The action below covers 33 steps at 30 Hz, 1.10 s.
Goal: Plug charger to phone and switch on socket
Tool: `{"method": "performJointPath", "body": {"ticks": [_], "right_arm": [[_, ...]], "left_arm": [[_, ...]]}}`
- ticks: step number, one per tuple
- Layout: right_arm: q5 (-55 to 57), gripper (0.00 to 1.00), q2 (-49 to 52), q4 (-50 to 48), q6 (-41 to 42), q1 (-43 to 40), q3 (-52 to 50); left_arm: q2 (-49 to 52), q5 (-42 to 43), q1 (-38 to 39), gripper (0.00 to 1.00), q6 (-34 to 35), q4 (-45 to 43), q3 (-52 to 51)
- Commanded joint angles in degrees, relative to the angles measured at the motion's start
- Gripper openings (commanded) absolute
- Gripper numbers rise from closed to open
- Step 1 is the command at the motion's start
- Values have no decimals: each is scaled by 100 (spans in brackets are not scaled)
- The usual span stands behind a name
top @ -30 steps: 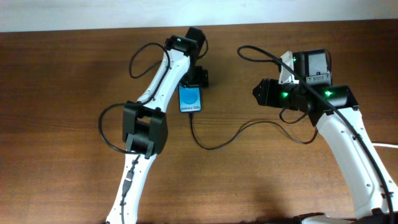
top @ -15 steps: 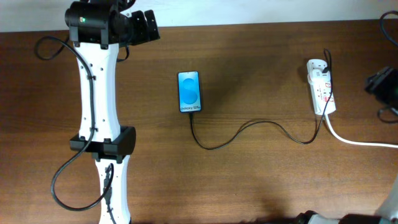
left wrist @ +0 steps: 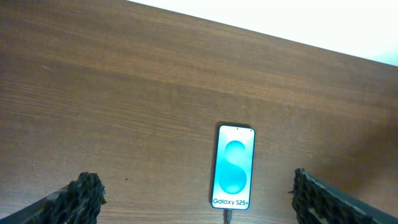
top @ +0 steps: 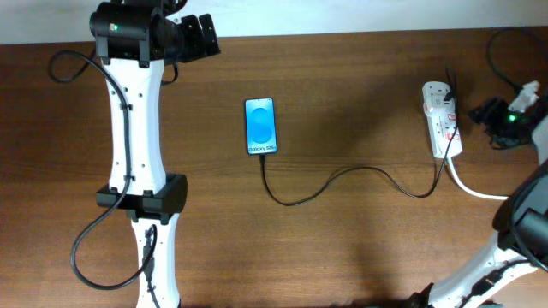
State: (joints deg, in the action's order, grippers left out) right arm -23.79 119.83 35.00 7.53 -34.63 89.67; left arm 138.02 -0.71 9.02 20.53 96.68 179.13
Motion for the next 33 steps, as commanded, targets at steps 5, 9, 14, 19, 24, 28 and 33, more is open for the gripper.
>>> {"method": "performJointPath", "body": {"ticks": [5, 9, 14, 19, 24, 28, 33], "right_arm": [[933, 67, 284, -315, -109, 551, 24], [1078, 67, 424, -310, 4, 553, 24], [1075, 67, 573, -446, 44, 566, 22], [1051, 67, 719, -531, 238, 588, 22], [883, 67, 719, -498, 238, 713, 22], [890, 67, 721, -426, 238, 876, 20], [901, 67, 721, -409, 240, 892, -94]], "left_arm": [[-46, -61, -20, 99, -90, 2, -7], [-46, -59, -20, 99, -90, 2, -7], [-46, -59, -20, 99, -90, 2, -7], [-46, -61, -20, 99, -90, 2, -7], [-46, -61, -20, 99, -90, 2, -7], [-46, -61, -20, 99, -90, 2, -7], [-46, -61, -20, 99, -90, 2, -7]]}}
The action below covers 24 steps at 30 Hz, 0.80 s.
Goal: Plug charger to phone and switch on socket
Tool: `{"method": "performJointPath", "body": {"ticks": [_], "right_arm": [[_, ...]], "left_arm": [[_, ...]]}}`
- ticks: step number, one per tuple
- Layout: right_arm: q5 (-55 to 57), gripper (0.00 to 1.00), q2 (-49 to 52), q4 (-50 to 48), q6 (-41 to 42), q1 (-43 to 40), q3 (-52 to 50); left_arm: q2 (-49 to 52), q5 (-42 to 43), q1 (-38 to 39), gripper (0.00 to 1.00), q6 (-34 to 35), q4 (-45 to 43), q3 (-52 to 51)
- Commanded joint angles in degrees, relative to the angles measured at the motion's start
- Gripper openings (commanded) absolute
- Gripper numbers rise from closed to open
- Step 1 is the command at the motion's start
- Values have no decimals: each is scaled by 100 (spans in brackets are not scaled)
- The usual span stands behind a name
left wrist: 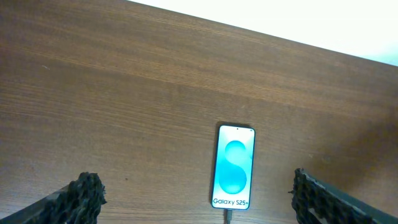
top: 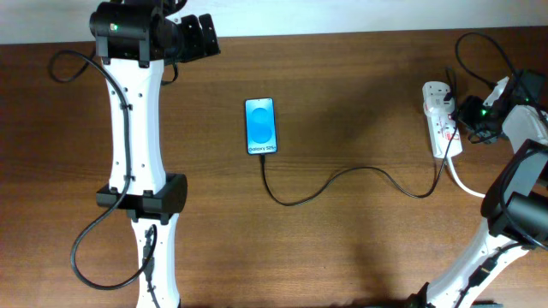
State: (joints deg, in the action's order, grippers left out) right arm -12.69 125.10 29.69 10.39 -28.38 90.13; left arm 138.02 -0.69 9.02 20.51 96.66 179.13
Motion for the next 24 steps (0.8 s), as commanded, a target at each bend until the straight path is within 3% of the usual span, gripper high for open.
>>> {"method": "performJointPath", "body": {"ticks": [1, 16, 23, 24], "right_arm": [[-212, 67, 199, 162, -46, 267, -149], [-343, 67, 179, 623, 70, 66, 136], [-251, 67, -317, 3296, -164, -850, 2835], [-656, 67, -409, 3982, -844, -905, 3436]], "left_arm": [[-46, -63, -20, 99, -87, 4, -7], [-46, -63, -20, 99, -87, 4, -7], [-46, -63, -17, 99, -87, 4, -7], [-46, -61, -17, 99, -87, 4, -7]]}}
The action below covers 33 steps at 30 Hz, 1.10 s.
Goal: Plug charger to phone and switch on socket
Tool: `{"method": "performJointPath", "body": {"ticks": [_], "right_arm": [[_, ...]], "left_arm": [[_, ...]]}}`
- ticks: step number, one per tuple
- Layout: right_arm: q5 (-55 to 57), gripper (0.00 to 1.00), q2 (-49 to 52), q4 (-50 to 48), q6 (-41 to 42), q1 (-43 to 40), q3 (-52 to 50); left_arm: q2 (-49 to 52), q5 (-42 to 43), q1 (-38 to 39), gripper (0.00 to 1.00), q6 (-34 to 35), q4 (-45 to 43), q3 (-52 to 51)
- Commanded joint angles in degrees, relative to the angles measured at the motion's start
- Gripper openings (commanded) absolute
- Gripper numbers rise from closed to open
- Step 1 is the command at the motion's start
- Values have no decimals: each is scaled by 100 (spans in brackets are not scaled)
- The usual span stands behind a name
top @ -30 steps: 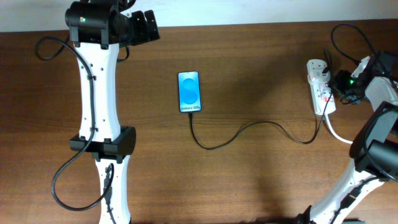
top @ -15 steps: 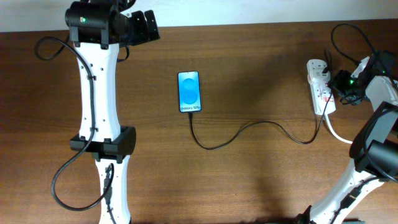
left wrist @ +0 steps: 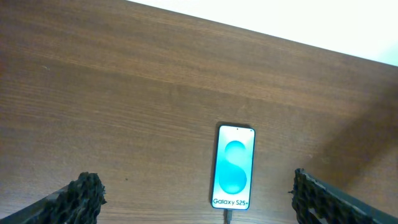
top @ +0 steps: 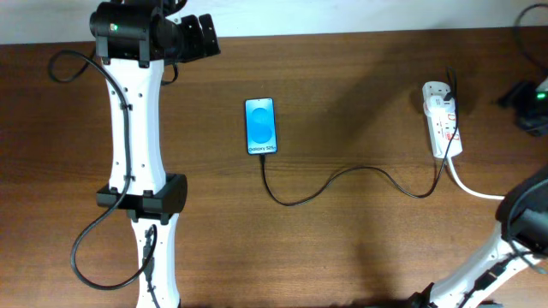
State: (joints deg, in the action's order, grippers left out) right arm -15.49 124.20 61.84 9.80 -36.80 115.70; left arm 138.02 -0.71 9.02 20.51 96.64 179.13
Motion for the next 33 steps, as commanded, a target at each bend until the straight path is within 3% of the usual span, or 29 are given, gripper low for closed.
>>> {"method": "performJointPath", "body": {"ticks": [1, 3, 7, 10, 14, 16, 26, 30, 33], "right_arm": [[-807, 67, -415, 1270, -1414, -42, 1322], [-1366, 67, -710, 2247, -2072, 118, 2326], [-1399, 76, -1495, 3451, -2179, 796, 3705], [-1320, 99, -2293, 3547, -2264, 1545, 3823], [-1314, 98, -2776, 3547, -1550, 2771, 3788], [-662, 98, -2767, 3547, -1379, 3392, 3755], [-503, 98, -2761, 3547, -1425, 3574, 3753], [-409, 98, -2820, 3442, -1838, 3624, 3609], [107, 98, -3733, 1801, -1858, 3803, 1917]], "left_arm": [[-46, -61, -17, 99, -87, 7, -7], [-46, -61, -20, 100, -87, 7, -7], [-46, -61, -7, 100, -87, 7, -7], [-46, -61, -9, 99, -87, 7, -7], [-46, -61, -7, 99, -87, 7, -7], [-46, -61, -7, 99, -87, 7, -7], [-46, -59, -7, 100, -87, 7, -7], [-46, -61, -9, 99, -87, 7, -7], [-46, -61, -7, 99, -87, 7, -7]]}}
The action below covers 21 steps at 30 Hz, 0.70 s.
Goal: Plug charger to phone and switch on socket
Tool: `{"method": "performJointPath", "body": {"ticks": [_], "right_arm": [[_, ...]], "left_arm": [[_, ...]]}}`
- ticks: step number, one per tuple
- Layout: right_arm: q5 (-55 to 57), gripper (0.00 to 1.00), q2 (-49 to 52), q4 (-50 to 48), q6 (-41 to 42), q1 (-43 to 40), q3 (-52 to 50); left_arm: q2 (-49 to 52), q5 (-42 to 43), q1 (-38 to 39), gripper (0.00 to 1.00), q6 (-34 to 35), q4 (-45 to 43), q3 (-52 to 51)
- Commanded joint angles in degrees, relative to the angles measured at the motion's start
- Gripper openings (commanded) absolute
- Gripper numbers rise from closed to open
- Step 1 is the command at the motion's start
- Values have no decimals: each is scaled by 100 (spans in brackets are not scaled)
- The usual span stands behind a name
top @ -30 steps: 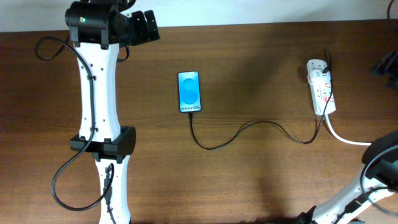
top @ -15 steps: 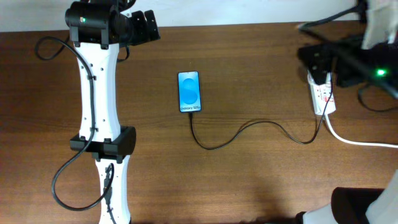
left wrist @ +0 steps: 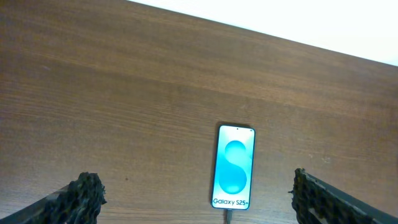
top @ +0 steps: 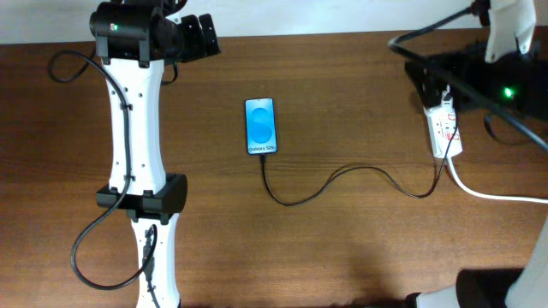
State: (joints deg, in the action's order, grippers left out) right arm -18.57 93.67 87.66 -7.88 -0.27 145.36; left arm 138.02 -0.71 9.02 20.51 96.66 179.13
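Note:
The phone [top: 261,126] lies screen up at the table's middle, its blue screen reading Galaxy S25+. A black charger cable [top: 342,175] is plugged into its near end and runs right to the white power strip [top: 445,128]. In the left wrist view the phone [left wrist: 235,166] sits between the widely spread fingers [left wrist: 84,193], well beyond them. My left gripper [top: 199,32] hangs open at the table's far edge. My right gripper [top: 437,73] is a dark mass over the strip's far end; its jaws cannot be made out.
The strip's white mains lead [top: 488,192] runs off to the right. Black arm cables [top: 68,64] loop by the left arm's base column [top: 137,171]. The wooden table [top: 342,257] ends at a white strip along the far edge.
My right arm was at the far right edge of the overhead view, away from the strip. Now it reaches in from the top right with its dark head over the strip's far end.
My right gripper stood right of the power strip, then was against the strip's right side, then was withdrawn to the view's right edge, and now covers the strip's far end. Phone, plugged cable and left arm have stayed put throughout.

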Motion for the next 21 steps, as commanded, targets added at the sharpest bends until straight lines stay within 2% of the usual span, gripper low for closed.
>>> {"method": "performJointPath", "body": {"ticks": [1, 6, 10, 13, 15, 16, 21], "right_arm": [[450, 98, -1054, -1373, -92, 151, -1770], [455, 99, -3163, -4030, -90, 149, -5337], [435, 98, -5429, -6841, -87, 149, -9226], [444, 98, -6885, -8786, -20, 138, -11731], [455, 98, -7785, -9490, -24, 140, -12966], [496, 98, -8072, -9532, -22, 140, -13280], [579, 98, -9049, -9538, -24, 140, -14242]], "left_arm": [[-46, -61, -7, 99, -87, 4, -7], [-46, -59, -9, 99, -87, 4, -7], [-46, -61, -9, 100, -87, 4, -7], [-46, -61, -9, 99, -87, 4, -7], [-46, -61, -9, 99, -87, 4, -7], [-46, -61, -9, 99, -87, 4, -7], [-46, -61, -9, 99, -87, 4, -7]]}}
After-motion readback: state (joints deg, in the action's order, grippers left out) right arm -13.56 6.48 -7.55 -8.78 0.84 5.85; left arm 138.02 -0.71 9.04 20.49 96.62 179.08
